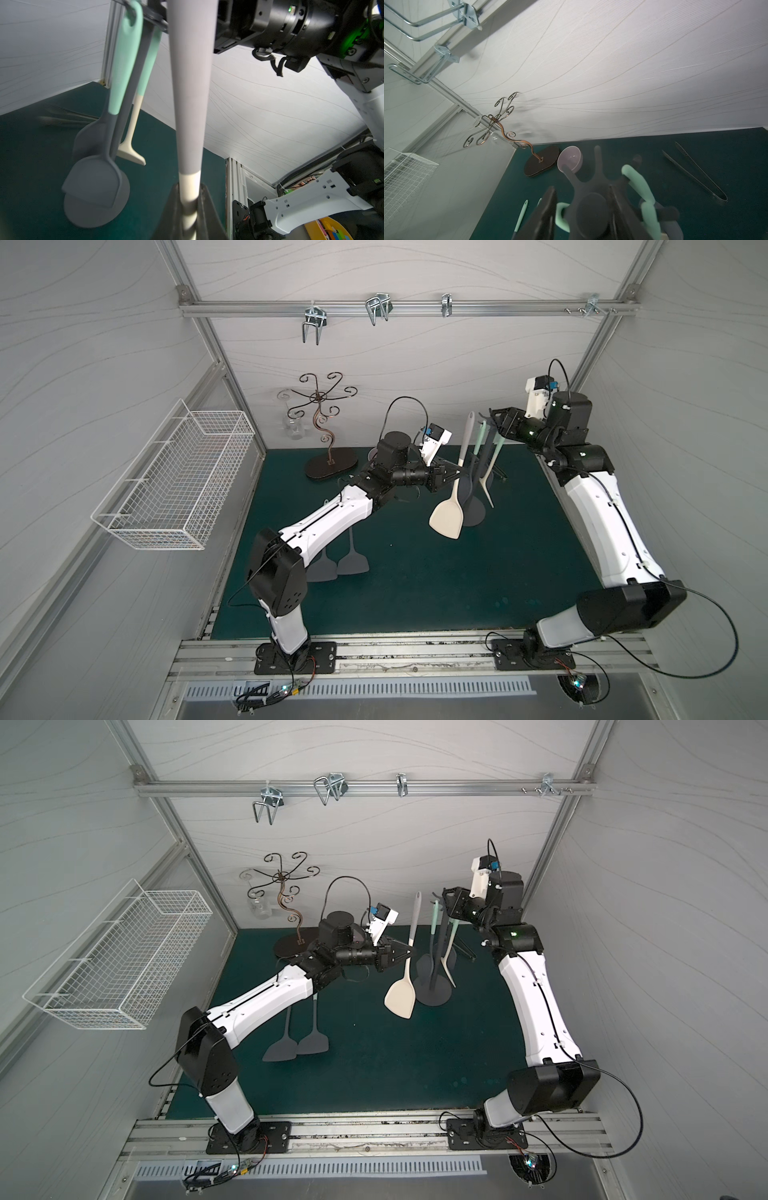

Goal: Take the spatula off the kitchen utensil rack
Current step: Take off the spatula from the rack.

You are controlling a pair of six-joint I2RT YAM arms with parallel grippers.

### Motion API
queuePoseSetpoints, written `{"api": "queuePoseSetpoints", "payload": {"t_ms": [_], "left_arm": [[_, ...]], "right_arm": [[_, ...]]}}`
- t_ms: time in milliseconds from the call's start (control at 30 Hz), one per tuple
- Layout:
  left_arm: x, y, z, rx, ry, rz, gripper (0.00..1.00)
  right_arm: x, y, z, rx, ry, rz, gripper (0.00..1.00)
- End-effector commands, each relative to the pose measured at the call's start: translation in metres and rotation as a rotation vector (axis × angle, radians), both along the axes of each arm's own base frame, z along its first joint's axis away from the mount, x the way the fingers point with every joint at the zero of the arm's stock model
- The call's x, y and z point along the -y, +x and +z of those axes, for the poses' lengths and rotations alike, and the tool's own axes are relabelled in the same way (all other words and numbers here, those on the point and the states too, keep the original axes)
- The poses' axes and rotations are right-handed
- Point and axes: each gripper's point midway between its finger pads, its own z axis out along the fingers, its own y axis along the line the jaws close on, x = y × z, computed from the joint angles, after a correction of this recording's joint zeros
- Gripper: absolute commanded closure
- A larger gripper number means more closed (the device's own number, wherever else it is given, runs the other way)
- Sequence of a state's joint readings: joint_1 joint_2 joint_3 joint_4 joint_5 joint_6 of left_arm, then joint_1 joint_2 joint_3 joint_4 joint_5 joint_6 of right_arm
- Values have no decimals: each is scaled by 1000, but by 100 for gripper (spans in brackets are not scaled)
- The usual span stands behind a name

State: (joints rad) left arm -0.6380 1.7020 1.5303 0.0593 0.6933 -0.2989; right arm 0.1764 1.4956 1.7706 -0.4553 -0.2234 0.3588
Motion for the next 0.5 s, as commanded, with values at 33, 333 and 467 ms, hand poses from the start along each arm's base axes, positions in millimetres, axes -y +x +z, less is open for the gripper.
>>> {"api": "queuePoseSetpoints", "payload": {"t_ms": [33, 333, 467], "left_arm": [[-52, 7, 38, 76, -19, 158, 100], [-140, 19, 0, -99, 150, 475, 100], [-166, 27, -48, -279, 206, 573, 100]], "right_arm": [[1, -10, -1, -48, -10, 11, 48], [5, -40, 38, 13, 17, 11, 44], [9, -64, 44, 27, 21, 9, 44]]}}
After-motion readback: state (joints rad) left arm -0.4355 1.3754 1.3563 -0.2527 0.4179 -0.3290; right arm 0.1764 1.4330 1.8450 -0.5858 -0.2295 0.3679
